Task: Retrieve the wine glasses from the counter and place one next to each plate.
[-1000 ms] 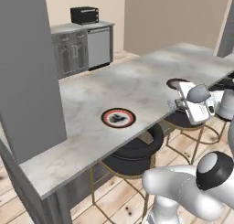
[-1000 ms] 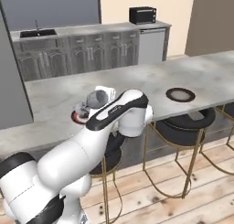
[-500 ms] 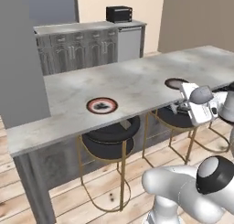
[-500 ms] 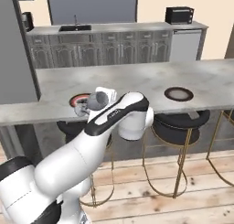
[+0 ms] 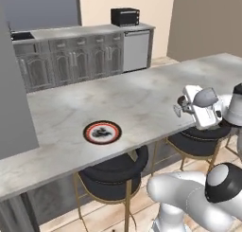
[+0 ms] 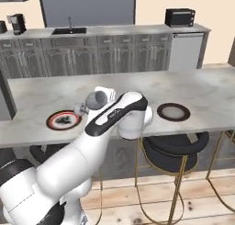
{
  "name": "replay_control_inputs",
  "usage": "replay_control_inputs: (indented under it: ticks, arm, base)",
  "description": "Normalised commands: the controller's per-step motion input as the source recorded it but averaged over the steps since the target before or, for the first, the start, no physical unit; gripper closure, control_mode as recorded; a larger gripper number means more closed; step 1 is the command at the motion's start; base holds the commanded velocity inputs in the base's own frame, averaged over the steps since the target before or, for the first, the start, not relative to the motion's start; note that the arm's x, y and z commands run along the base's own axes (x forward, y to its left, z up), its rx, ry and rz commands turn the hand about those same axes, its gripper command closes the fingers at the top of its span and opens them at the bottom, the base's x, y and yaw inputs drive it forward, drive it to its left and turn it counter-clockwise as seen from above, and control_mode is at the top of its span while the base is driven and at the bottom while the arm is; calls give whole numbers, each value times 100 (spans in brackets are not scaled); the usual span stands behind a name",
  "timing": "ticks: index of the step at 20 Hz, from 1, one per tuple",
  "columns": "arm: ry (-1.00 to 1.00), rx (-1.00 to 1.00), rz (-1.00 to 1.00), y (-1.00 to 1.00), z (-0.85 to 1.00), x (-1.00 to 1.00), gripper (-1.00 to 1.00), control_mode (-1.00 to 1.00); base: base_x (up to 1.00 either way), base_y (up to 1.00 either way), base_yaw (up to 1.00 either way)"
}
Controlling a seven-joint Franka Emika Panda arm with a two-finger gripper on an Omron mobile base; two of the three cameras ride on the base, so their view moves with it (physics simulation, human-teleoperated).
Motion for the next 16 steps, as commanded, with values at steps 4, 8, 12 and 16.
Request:
replay_control_inputs:
  ticks: [4,8,12,16]
  arm:
    - [0,0,0,0,0,0,100,100]
    - [0,0,0,0,0,0,100,100]
    - [0,0,0,0,0,0,100,100]
    - [0,0,0,0,0,0,100,100]
  base:
    - [48,62,0]
    - [34,22,10]
    - [24,-16,38]
    - [7,-32,45]
